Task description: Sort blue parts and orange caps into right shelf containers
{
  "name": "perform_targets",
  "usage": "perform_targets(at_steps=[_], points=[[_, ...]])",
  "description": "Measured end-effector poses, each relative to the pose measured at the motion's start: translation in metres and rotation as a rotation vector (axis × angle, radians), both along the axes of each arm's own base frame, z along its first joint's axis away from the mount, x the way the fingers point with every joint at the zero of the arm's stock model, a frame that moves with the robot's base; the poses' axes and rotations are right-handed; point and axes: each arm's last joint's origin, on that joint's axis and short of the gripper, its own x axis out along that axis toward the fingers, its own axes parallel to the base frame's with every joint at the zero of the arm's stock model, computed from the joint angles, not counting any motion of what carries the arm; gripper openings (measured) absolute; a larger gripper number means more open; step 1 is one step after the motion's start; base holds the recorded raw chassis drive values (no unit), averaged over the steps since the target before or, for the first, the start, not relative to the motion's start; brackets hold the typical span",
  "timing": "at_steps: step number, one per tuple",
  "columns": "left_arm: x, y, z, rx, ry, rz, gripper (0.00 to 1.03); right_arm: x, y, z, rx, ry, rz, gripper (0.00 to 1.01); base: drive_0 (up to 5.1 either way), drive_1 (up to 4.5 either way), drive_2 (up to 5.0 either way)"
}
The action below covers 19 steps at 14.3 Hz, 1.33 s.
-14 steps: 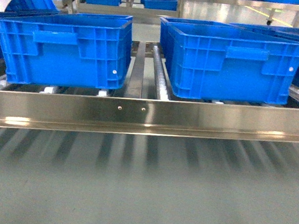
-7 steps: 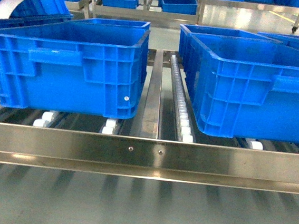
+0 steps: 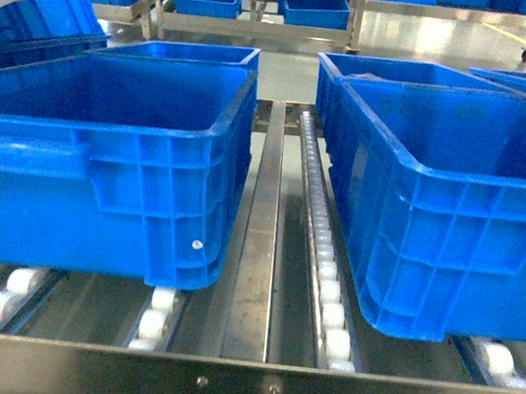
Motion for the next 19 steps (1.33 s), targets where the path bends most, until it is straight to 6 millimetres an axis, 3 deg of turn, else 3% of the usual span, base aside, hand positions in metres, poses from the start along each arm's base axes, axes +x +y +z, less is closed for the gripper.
perform_targets(at_steps=[19], points=[[0.0000,0.0000,-0.0001,0.000,0.001,-0.001,0.42,0.0000,0.0000,-0.0002,0.000,0.002,0.000,0.45,0.0,0.23,-0.2]])
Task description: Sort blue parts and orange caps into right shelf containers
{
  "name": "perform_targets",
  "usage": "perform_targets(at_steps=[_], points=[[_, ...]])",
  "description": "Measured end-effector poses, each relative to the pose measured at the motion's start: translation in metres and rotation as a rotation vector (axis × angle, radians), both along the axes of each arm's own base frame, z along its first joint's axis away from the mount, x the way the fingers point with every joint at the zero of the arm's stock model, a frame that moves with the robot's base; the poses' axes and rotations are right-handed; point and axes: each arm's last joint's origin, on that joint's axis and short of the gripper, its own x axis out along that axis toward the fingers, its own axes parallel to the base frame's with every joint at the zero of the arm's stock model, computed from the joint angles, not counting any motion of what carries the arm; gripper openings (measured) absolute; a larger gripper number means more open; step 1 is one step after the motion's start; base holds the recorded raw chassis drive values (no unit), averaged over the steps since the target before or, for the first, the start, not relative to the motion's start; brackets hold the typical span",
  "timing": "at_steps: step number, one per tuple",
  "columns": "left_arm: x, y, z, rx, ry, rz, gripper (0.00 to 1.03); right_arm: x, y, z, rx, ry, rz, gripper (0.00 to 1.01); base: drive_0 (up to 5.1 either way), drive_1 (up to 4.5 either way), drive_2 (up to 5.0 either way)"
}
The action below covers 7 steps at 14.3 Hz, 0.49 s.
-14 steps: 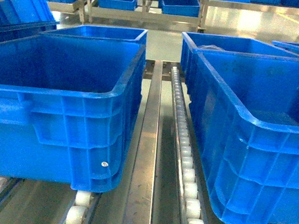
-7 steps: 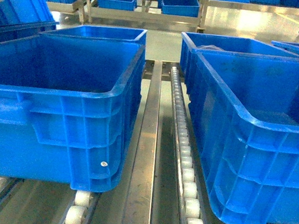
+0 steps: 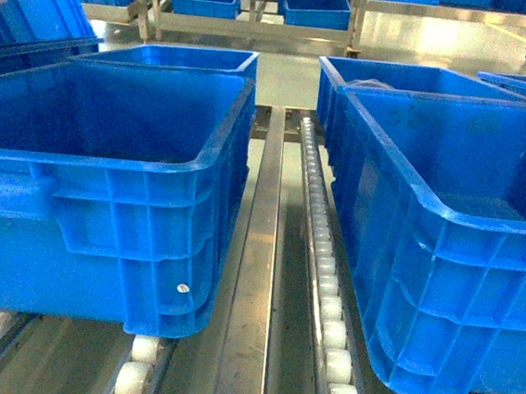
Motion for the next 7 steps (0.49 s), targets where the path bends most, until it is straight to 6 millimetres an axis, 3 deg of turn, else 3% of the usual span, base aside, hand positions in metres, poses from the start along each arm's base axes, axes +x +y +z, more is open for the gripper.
perform_targets(at_steps=[7], points=[[0.0000,0.0000,0.0000,0.000,0.000,0.000,0.42,0.0000,0.0000,0.0000,0.000,0.000,0.000,0.45,0.0,0.00,0.0]])
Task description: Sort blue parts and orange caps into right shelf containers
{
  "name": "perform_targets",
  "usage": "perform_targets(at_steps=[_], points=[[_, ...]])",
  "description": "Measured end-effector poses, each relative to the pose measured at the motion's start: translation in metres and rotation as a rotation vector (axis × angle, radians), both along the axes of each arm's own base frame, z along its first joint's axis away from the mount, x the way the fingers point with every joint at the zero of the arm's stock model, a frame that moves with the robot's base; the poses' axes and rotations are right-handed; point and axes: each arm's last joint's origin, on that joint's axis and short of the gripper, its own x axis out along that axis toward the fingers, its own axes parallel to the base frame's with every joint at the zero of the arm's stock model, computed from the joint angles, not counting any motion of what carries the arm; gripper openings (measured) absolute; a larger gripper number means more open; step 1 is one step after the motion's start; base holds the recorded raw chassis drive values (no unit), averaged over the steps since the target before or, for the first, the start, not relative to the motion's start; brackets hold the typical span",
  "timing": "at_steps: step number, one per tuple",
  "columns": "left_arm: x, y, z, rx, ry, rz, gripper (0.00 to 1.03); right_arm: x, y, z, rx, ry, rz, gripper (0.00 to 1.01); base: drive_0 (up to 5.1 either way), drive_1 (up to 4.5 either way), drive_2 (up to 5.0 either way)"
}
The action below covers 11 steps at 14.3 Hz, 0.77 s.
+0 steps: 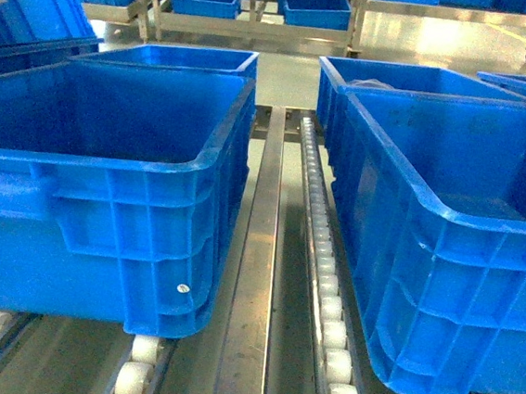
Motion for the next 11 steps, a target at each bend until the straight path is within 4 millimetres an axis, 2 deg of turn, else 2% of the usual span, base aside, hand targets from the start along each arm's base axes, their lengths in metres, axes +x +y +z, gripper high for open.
perform_targets(at_steps=[8,9,10,11], points=[[0.000,0.000,0.000,0.000,0.000,0.000,0.42,0.000,0.000,-0.001,-0.007,0.009,-0.023,0.45,0.0,0.00,0.0],[0.001,-0.002,0.000,0.016,0.007,0.102,0.42,0.004,0.007,-0.004,-0.053,0.101,-0.182,0.45,0.0,0.00,0.0],[0.004,-0.008,-0.001,0.026,0.033,0.189,0.42,0.005,0.014,-0.007,-0.087,0.144,-0.270,0.45,0.0,0.00,0.0],[0.007,-0.004,0.002,0.025,0.020,0.297,0.42,0.007,0.014,0.000,-0.079,0.111,-0.357,0.45,0.0,0.00,0.0]])
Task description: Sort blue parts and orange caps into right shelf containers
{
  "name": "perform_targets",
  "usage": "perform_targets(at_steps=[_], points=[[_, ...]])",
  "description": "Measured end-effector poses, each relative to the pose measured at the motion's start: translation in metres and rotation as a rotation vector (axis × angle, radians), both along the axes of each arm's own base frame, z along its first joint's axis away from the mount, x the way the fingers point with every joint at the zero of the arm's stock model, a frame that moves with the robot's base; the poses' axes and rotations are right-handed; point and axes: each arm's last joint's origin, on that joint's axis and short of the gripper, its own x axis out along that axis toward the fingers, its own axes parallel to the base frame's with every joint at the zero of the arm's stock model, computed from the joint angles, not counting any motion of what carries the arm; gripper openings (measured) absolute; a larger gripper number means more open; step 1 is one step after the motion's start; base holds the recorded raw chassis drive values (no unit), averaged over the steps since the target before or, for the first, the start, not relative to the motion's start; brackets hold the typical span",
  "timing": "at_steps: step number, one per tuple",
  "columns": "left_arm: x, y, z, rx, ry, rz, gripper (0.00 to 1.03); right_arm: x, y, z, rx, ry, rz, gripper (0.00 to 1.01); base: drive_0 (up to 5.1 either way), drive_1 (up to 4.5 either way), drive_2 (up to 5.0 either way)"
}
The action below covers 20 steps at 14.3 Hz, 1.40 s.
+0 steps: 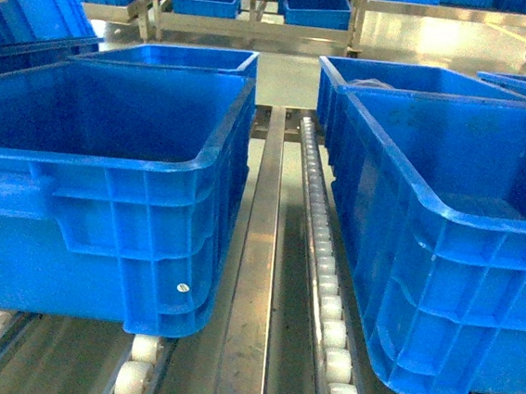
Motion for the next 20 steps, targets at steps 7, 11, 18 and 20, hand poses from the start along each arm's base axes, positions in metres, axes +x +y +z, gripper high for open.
perform_targets(at_steps=[7,11,18,20], points=[[0.197,0.006,0.073,-0.030,0.054,-0.179,0.42,0.187,0.010,0.068,0.054,0.121,0.200,0.45,0.0,0.00,0.0],[0.233,-0.002,0.080,-0.043,0.070,-0.170,0.68,0.218,0.023,0.068,0.024,0.149,0.126,0.64,0.0,0.00,0.0],[0.168,0.004,0.053,-0.030,-0.033,-0.293,0.46,0.159,0.007,0.046,0.058,-0.111,0.359,0.40,0.0,0.00,0.0],[0.140,0.003,0.038,-0.032,-0.019,-0.299,0.21,0.132,0.000,0.034,0.059,-0.102,0.354,0.14,0.0,0.00,0.0]])
